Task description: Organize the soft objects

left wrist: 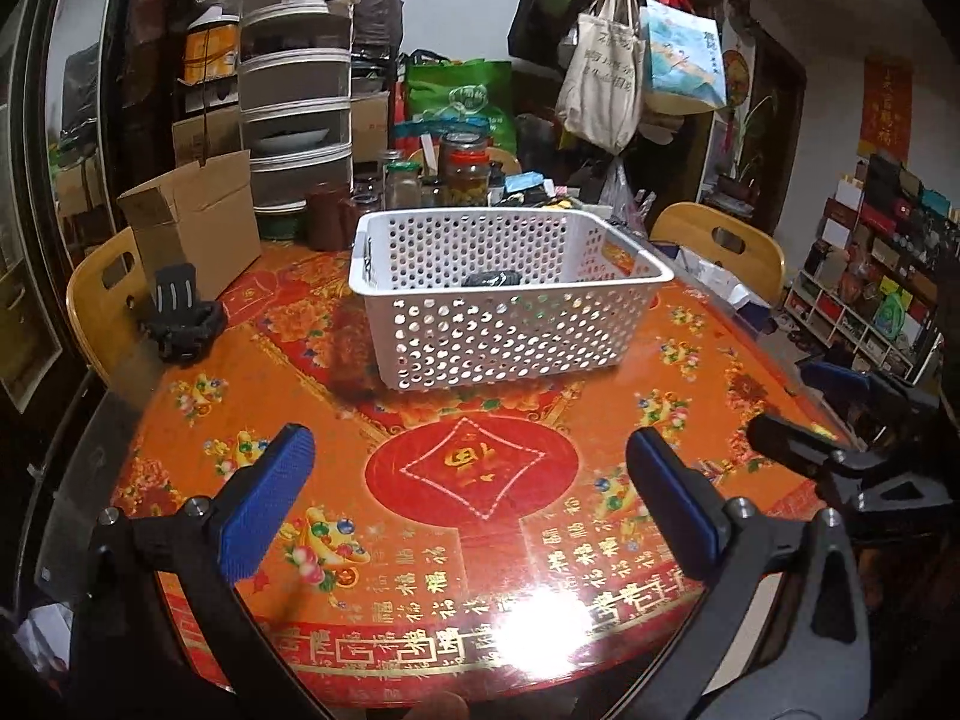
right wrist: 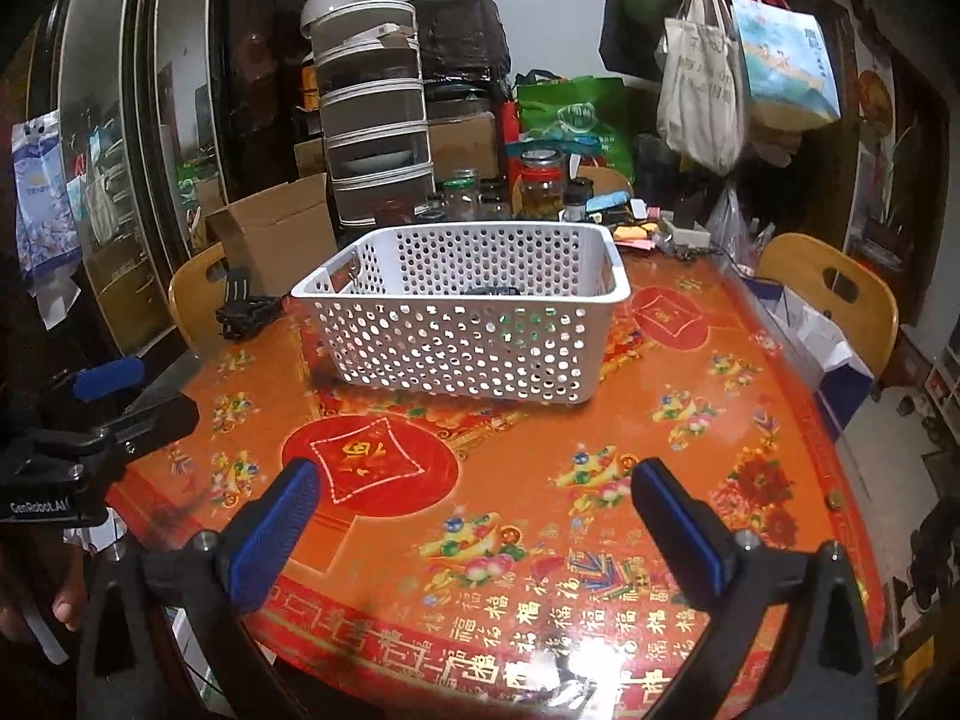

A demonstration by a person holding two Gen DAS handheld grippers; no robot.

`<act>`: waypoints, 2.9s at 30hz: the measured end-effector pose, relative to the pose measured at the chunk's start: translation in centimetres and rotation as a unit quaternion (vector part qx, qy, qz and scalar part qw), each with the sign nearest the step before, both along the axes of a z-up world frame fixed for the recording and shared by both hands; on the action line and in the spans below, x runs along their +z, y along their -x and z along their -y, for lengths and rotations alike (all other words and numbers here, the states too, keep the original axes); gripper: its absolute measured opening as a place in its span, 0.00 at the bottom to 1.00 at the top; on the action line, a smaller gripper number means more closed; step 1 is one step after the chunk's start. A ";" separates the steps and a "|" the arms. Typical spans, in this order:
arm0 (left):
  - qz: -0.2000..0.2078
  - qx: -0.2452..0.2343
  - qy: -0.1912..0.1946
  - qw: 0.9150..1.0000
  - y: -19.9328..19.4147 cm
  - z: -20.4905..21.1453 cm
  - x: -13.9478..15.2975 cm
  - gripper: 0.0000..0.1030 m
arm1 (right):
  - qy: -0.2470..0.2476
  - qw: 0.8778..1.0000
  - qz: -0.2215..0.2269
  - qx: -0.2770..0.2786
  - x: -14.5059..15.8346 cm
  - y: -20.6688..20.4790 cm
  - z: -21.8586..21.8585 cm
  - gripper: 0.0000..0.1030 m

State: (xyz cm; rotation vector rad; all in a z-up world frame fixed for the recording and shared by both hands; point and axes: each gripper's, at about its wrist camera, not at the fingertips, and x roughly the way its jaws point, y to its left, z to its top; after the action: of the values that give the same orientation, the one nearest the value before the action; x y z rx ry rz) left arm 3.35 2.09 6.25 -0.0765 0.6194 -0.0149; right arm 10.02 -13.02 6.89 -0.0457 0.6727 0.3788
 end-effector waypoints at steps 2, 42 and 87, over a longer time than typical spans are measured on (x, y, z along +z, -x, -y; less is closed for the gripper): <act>0.002 0.002 -0.002 1.000 0.3 0.1 0.3 1.00 | 0.002 1.000 0.003 0.000 0.3 0.2 -0.1 1.00; 0.007 0.006 -0.007 1.000 1.8 -0.1 1.3 1.00 | 0.001 1.000 0.015 0.005 1.5 1.7 -0.5 1.00; 0.008 -0.001 -0.005 1.000 2.0 0.2 0.8 1.00 | -0.003 1.000 0.009 0.009 1.3 2.1 -0.3 1.00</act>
State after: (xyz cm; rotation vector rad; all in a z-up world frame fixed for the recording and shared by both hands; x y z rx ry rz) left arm 1.31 1.89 7.10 -0.0666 0.6031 -0.0152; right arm 7.95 -12.77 8.23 -0.0485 0.6544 0.3967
